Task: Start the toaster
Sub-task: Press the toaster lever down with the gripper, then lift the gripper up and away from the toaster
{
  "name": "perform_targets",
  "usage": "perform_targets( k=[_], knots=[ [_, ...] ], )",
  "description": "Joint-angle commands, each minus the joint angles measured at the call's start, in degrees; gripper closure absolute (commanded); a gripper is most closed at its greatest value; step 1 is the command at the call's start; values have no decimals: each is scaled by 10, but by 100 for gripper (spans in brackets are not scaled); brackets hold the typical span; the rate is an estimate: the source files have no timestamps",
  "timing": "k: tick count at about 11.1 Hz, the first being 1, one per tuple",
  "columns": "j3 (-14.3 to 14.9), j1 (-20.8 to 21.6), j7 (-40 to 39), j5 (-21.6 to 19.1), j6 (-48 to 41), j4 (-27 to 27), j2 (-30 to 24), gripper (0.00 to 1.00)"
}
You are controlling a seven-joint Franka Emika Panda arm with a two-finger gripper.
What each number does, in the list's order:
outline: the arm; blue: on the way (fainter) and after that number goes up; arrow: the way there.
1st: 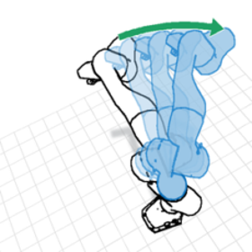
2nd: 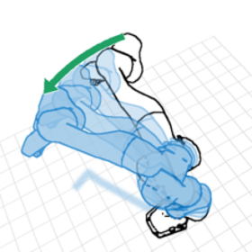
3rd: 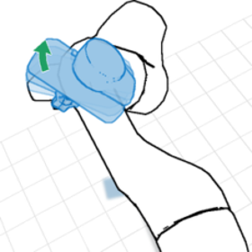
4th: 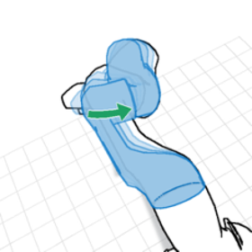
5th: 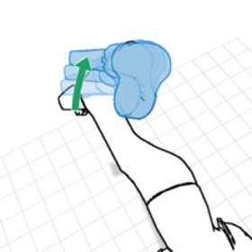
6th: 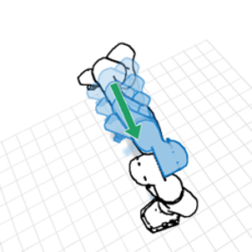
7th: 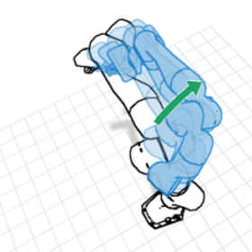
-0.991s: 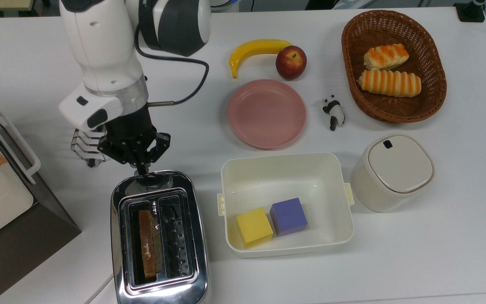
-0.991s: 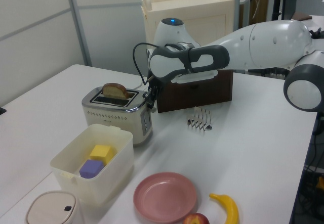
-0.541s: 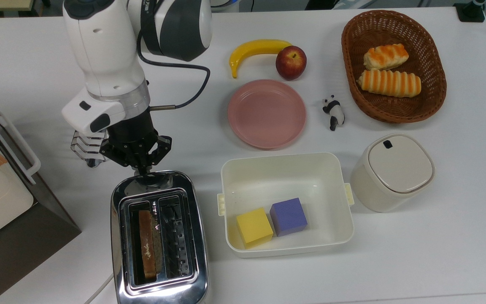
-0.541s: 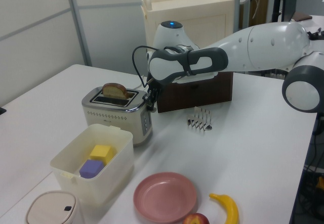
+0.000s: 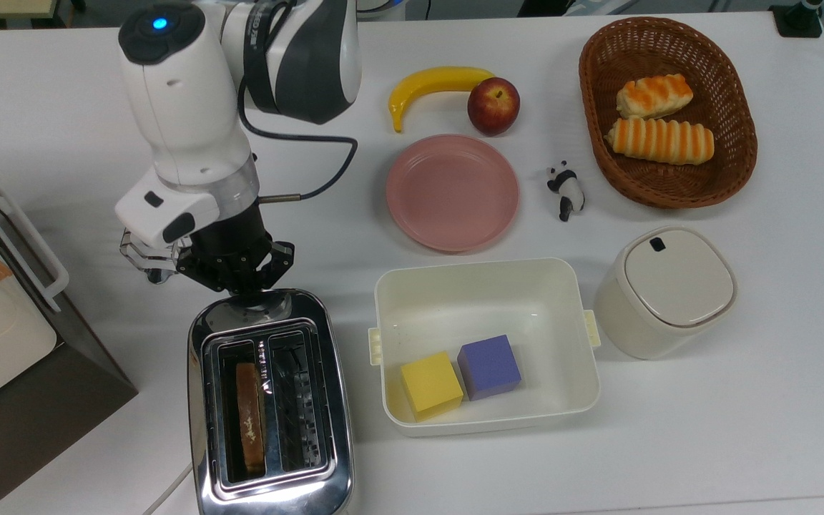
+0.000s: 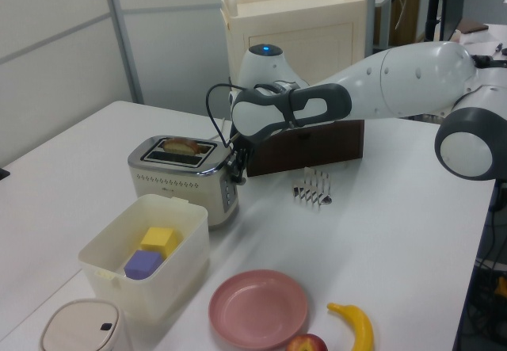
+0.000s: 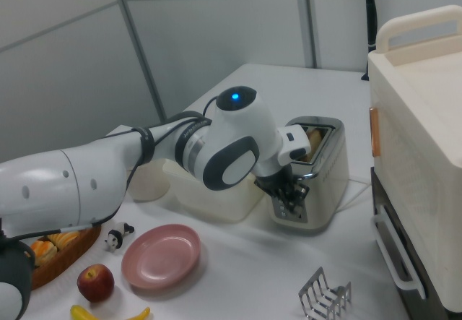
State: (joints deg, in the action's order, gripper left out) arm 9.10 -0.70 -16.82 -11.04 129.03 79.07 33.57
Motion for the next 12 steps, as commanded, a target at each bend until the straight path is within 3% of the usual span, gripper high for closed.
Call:
perform_targets(
  k=[1,6,12],
  knots=[
    [0,-2,-15,12,18,20,25,100],
    [3,-3,-8,6,17,14,20,100],
    [2,-11,-8,-1,9,4,-57,100]
  ],
)
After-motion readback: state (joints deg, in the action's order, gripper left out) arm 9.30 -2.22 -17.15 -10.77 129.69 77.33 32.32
